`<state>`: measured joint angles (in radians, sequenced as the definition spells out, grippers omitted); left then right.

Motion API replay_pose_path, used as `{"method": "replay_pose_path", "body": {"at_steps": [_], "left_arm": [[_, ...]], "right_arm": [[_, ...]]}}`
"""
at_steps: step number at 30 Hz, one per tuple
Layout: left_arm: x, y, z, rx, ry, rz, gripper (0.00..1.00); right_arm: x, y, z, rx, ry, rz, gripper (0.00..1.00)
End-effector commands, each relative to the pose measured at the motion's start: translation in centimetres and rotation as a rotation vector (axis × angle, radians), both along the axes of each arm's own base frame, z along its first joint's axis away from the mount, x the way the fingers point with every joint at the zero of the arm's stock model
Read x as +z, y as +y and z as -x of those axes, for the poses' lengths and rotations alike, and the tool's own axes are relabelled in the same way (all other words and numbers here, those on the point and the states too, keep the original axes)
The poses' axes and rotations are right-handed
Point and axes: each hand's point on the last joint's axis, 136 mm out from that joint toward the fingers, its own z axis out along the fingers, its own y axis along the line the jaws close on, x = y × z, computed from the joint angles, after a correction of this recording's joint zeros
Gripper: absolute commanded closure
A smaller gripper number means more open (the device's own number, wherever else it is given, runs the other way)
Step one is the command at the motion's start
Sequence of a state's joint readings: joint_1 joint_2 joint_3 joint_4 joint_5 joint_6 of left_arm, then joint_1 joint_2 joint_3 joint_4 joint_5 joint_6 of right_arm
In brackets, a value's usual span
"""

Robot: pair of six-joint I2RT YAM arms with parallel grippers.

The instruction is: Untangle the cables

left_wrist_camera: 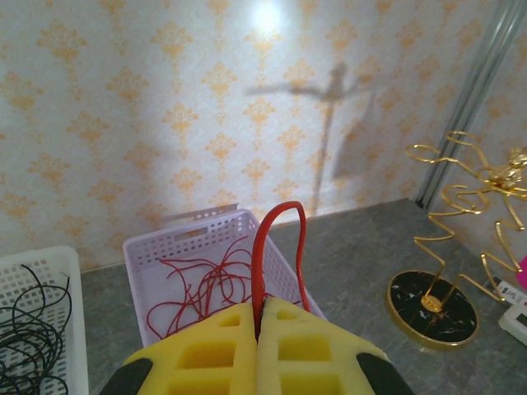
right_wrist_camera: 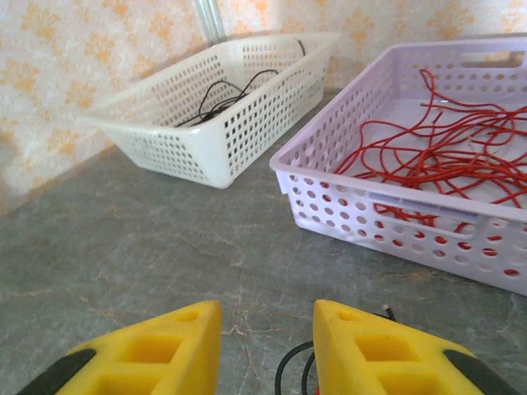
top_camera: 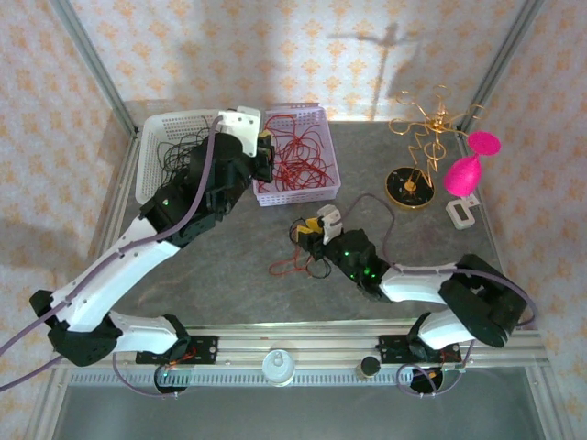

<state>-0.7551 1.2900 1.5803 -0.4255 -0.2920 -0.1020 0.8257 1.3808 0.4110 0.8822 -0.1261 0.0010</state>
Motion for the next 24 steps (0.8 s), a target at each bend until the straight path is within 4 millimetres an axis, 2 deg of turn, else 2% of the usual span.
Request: {"method": "replay_pose_path", "body": {"at_steps": [1,4,9,11,16,19,22,24], "left_arm": [[1.8,-0.5,-1.9,-0.043,-0.047,0.037,1.0],[1.5,0.2,-4.7,-0.008,-0.044,0.039,1.0],[-0.3,0.6,-9.9,0.028,-0.032,0.085,1.0],[-1.3,0.4,-11.7,0.024,-0.036,0.106,1.0],[-4.5,1.7,-16.3,0.086,-0.02,0.196,1.0],[-7.2,0.2,-18.1,0.0,0.022,0.264,1.0],[-10.7,-1.0,-19.7,-0.027,0.09,0.279,1.0],[-13.4,-1.2,-20.7,-0.005,0.139,0.268,1.0]], "right_arm": [[-0.9,-1.5,0.3,-0.042,0.057,0.018,0.64],[-1.3,-3.8,0.4,-0.118,0.047,0.017,0.63],[-1.7,-9.1,-1.0,-0.345,0.066,-0.08,0.6],[-2.0,-10.2,-1.7,-0.402,0.089,-0.091,0.6],[-2.0,-10.8,-2.0,-0.44,0.098,-0.087,0.6],[-2.4,-10.7,-2.1,-0.441,0.108,-0.085,0.6],[-2.7,-10.0,-2.4,-0.427,0.125,-0.07,0.6],[-2.9,-9.7,-2.6,-0.419,0.131,-0.059,0.6]]}}
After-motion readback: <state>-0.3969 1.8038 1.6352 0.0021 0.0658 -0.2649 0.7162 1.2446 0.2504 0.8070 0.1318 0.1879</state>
